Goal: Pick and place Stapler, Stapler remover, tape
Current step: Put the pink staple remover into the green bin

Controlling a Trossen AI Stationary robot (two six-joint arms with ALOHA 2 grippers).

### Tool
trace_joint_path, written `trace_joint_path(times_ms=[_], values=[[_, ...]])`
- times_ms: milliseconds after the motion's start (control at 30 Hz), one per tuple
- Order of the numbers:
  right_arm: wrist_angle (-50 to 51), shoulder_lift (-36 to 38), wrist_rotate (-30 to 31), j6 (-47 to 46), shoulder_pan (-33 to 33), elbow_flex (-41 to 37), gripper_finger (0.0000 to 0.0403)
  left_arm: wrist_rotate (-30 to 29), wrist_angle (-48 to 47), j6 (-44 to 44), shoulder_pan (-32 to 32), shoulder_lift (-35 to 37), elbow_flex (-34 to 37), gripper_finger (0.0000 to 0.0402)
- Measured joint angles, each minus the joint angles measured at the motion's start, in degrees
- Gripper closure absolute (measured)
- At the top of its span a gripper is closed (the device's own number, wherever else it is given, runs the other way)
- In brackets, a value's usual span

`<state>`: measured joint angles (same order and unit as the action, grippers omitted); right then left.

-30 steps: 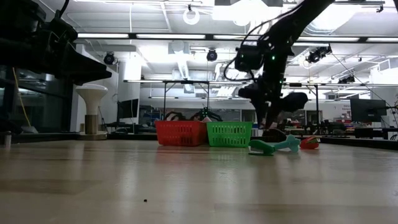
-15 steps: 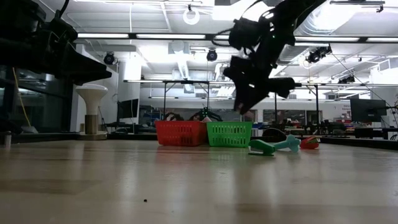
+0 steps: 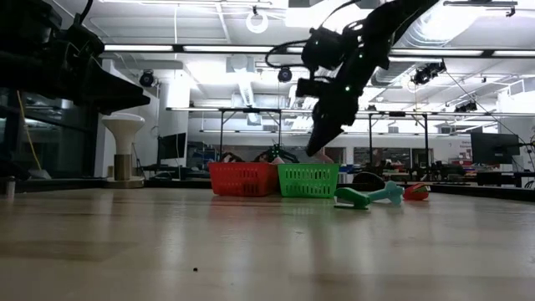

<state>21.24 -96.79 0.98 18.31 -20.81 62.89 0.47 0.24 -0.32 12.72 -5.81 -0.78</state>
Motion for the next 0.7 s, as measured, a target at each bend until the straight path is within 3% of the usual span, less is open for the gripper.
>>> trace_joint_path(times_ms=[333,700], values=[[-1.42,-3.34,1.59,-6.3,-1.41,0.04,0.0311,0.0,-0.01,-0.01,0.0,-0.01,0.0,0.0167],[-2.58,-4.24,2.73,-5.84,-1.41,0.04,0.0294,0.0,0.0,-0.01,0.0,-0.01,0.0,0.0167]])
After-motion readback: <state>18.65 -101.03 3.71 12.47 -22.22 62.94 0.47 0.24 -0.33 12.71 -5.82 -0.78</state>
